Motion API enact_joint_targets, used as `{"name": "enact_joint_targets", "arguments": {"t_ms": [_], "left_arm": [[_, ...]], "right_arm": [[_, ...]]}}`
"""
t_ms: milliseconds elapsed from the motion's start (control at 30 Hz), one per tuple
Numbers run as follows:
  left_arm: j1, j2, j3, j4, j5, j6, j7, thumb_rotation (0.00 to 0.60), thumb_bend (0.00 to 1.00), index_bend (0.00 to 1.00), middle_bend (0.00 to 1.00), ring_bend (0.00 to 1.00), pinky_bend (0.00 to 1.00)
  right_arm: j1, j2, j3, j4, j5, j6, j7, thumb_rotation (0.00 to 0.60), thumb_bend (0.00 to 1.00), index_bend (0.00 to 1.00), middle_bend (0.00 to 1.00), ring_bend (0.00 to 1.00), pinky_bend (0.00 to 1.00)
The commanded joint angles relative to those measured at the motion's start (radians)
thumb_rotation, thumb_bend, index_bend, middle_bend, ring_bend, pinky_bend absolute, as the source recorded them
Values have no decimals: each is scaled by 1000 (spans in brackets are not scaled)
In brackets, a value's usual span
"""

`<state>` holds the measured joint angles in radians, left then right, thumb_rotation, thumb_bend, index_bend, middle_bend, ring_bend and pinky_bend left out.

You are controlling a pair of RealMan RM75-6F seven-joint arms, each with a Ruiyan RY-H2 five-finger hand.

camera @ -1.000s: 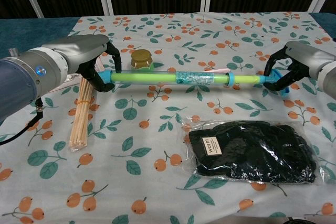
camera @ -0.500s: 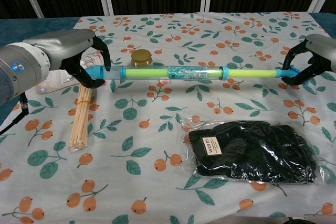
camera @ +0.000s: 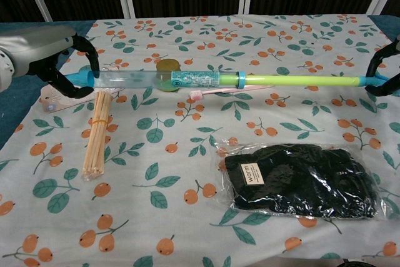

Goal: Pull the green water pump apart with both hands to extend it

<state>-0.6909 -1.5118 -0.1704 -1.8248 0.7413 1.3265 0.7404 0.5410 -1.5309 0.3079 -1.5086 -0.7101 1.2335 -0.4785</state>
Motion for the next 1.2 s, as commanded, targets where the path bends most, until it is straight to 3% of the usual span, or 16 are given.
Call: {"name": "enact_joint_targets", "arguments": {"t_ms": [33,667,767,800,933,1067,1200], "left_arm": [[17,33,6,-9,7,-2,-20,600,399,536,164,28,142],[61,128,22,-10,27,-28,-75,600,399,536,164,28,136],[62,125,23,-7,28,-33,-78,600,374,516,150,27,126],[61,122,24,-5,28,-36,-79,600,344,488,128,24,117],[57,120,34,-5,22,-52,-64,600,179,337,26,0,60],[58,130,38,-12,25,-62,-67,600,88,214,0,0,41],[74,152,38,-24,47,-56,-100,600,65,56,0,0,25]], "right_arm": [[-8,12,0,1,4,4,0,600,407,699,174,80,171],[-29,56,8,9,19,4,1,600,410,699,173,79,171],[-31,61,5,10,19,-1,3,600,358,681,153,74,173],[-31,63,3,8,20,-5,1,600,330,651,139,69,172],[-31,76,-4,0,38,-25,-15,600,191,330,30,16,163],[-27,92,0,-17,64,-35,-33,600,109,69,0,0,160],[-29,107,4,-35,69,-28,-34,600,62,0,0,0,159]]}}
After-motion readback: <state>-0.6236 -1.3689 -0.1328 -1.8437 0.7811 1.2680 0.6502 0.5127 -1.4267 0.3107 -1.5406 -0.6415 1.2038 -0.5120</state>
